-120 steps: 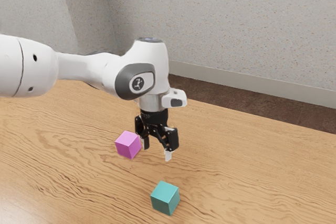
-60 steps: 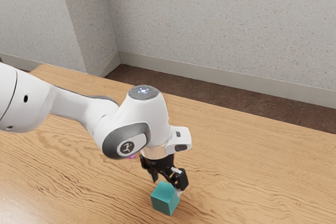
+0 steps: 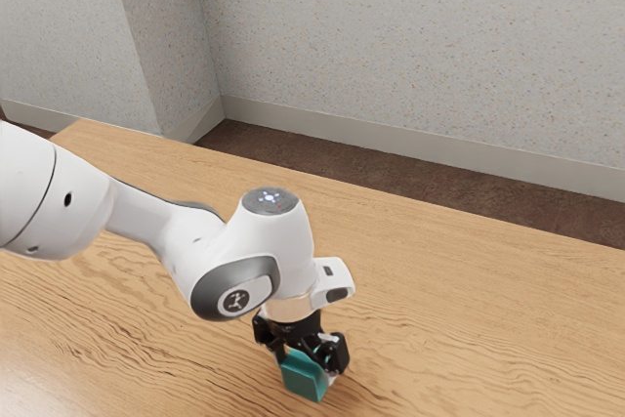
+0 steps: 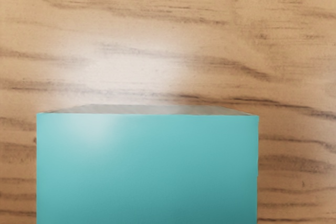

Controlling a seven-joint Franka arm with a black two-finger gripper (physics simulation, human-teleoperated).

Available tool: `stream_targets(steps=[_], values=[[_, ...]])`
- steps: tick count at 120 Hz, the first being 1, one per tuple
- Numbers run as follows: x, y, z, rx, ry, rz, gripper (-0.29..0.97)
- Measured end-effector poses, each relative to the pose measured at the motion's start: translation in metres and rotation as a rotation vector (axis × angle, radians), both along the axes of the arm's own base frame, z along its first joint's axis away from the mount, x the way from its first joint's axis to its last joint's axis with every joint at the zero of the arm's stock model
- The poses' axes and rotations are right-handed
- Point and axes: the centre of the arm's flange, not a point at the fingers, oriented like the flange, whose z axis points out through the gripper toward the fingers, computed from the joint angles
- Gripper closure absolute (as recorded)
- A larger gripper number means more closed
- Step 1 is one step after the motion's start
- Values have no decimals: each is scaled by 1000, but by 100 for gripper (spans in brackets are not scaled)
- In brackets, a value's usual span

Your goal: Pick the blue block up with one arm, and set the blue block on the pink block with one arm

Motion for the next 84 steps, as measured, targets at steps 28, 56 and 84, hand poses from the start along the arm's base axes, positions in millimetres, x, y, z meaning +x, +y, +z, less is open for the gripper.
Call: stream_targets(steps=[28,56,84], values=[[9,6,-19,40,8,18,8],[20,1,-11,51,-29,16,19],[18,-2,-17,59,-21,26,27]])
